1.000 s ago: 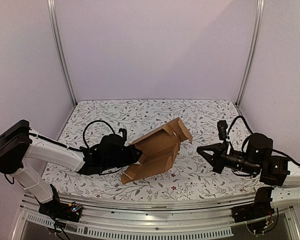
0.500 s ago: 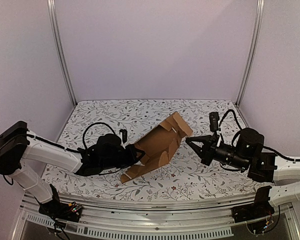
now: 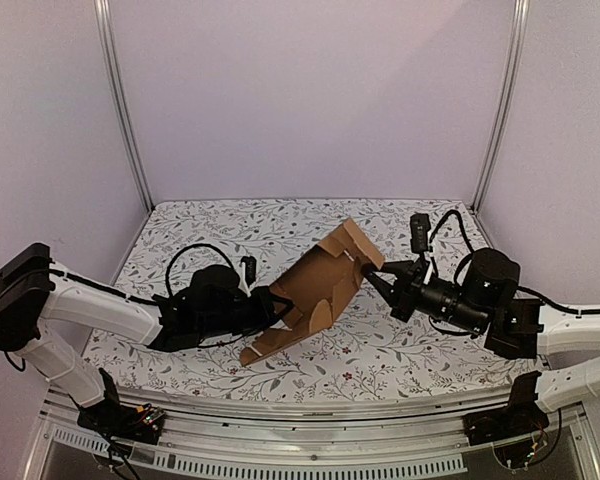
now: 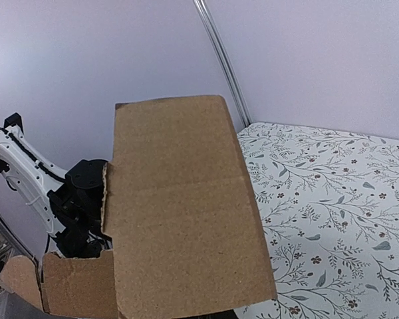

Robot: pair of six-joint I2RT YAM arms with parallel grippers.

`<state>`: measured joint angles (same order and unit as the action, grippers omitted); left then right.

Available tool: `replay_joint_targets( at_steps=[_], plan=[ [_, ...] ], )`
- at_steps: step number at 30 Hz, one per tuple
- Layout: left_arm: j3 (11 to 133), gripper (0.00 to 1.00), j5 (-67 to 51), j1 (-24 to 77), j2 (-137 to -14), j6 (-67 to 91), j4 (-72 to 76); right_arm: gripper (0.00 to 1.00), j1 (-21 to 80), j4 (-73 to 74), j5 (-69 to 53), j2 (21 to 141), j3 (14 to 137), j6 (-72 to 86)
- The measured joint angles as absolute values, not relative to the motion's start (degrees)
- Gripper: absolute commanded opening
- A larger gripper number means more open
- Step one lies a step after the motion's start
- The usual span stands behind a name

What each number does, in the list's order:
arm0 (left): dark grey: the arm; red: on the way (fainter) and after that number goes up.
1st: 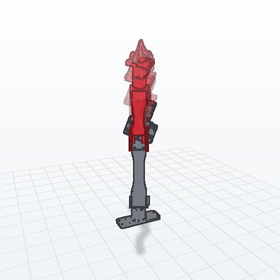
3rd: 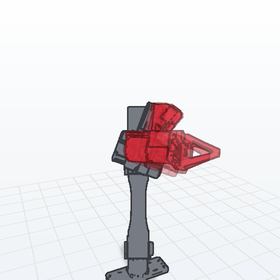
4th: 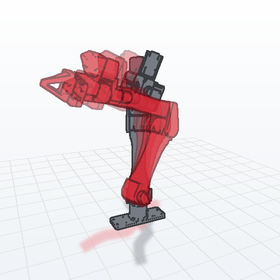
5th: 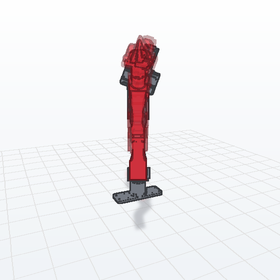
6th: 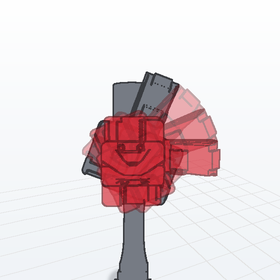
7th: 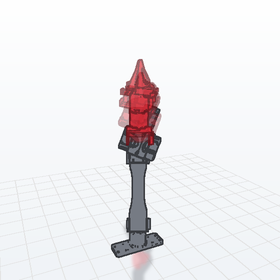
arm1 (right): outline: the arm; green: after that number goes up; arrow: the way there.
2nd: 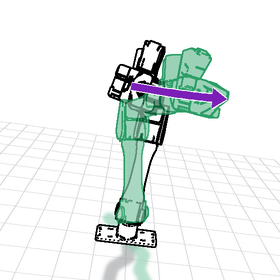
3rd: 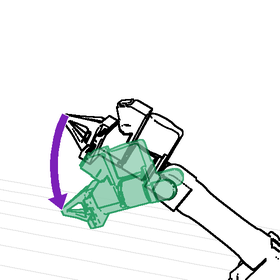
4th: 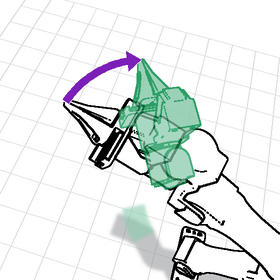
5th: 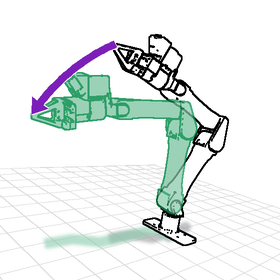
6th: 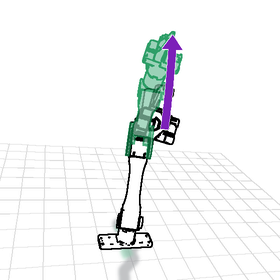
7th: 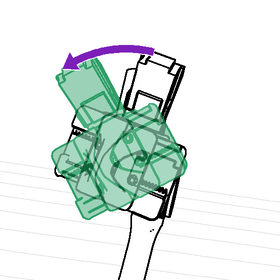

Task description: Fold the paper box

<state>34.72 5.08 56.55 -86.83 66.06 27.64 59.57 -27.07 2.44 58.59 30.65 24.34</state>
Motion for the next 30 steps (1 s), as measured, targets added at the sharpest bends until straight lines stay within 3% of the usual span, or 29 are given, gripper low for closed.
replay_joint_targets(
  at_steps=[14, 30],
  plan=[
    [35.4, 0.0, 4.3, 56.6, -86.7, 64.2, 26.1, 0.0, 59.7, -27.0, 2.5, 63.1, 32.0, 24.4],
    [42.2, 0.0, 9.2, 56.4, -83.5, 53.5, 9.7, 0.0, 60.5, -15.1, 5.4, 62.7, 33.2, 24.3]
  ],
)
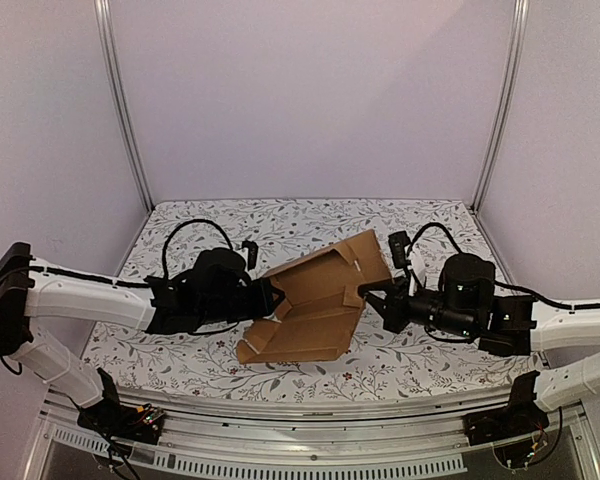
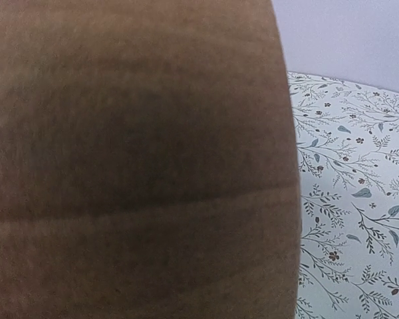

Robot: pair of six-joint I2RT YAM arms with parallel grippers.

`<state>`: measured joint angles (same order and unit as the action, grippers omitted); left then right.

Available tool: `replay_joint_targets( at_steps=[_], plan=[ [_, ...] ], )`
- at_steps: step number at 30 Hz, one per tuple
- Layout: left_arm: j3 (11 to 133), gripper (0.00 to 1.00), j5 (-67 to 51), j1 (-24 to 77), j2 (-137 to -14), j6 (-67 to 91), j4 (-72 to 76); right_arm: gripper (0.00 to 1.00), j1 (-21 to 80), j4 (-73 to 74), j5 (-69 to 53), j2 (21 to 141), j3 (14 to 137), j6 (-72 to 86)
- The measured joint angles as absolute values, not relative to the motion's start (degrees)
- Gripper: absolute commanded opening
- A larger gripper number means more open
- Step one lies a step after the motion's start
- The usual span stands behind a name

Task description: Fold the paper box

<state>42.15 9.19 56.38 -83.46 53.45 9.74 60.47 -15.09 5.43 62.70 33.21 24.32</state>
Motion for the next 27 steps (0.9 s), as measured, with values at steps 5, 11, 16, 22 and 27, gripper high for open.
replay_joint_targets(
  at_steps=[5, 11, 16, 22, 27],
  plan=[
    [43.9, 0.0, 11.5, 56.4, -83.0, 51.4, 7.2, 0.0, 60.6, -11.5, 5.7, 59.9, 33.2, 24.1],
    [44.1, 0.0, 17.8, 56.4, -81.1, 49.4, 5.1, 0.0, 61.6, -5.4, 5.4, 54.6, 33.2, 23.8],
    [44.1, 0.0, 24.6, 56.4, -79.8, 48.7, 3.2, 0.0, 63.7, -3.4, 3.9, 50.8, 33.3, 23.2],
    [43.2, 0.0, 32.7, 56.4, -79.0, 48.4, 0.5, 0.0, 67.2, -1.8, 2.4, 50.3, 36.8, 21.8],
    [42.5, 0.0, 37.6, 56.6, -78.4, 48.2, -1.8, 0.0, 68.1, 0.3, 3.2, 55.6, 44.6, 20.1]
  ],
)
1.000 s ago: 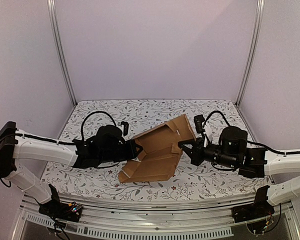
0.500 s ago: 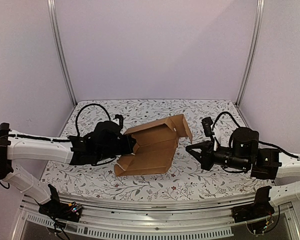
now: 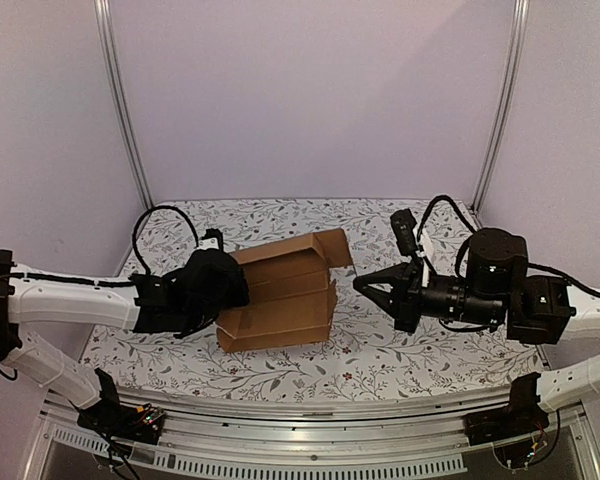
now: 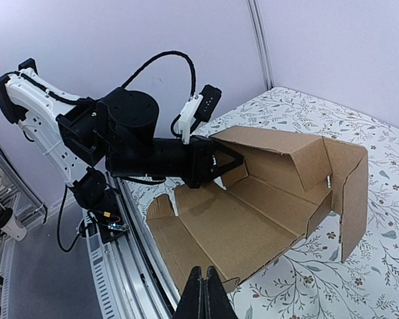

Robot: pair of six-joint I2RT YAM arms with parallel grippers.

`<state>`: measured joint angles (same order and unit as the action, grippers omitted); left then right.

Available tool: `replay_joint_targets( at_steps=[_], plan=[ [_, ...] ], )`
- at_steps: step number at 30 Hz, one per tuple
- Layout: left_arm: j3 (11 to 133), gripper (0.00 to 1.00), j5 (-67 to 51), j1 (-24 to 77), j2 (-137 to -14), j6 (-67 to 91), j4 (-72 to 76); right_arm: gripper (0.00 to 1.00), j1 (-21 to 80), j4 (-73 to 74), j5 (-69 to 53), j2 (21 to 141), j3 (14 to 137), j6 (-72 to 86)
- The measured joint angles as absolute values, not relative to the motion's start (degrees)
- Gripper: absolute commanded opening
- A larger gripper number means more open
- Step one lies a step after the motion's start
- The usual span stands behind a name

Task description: Fold the paper box

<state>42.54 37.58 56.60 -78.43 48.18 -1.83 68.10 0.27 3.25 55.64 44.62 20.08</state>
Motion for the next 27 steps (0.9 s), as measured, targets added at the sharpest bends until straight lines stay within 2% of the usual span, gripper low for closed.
replay_joint_targets(
  at_steps=[13, 21, 27],
  plan=[
    [41.7, 0.0, 39.4, 58.2, -74.4, 47.1, -2.5, 0.0, 68.1, 3.7, 8.3, 71.4, 54.0, 14.6],
    [40.8, 0.0, 37.9, 58.6, -71.9, 46.6, -2.5, 0.0, 68.1, 3.9, 10.1, 73.3, 53.8, 13.8],
    [40.3, 0.0, 36.2, 58.6, -69.6, 46.3, -2.6, 0.0, 68.2, 3.8, 12.1, 71.6, 48.2, 15.2]
  ],
)
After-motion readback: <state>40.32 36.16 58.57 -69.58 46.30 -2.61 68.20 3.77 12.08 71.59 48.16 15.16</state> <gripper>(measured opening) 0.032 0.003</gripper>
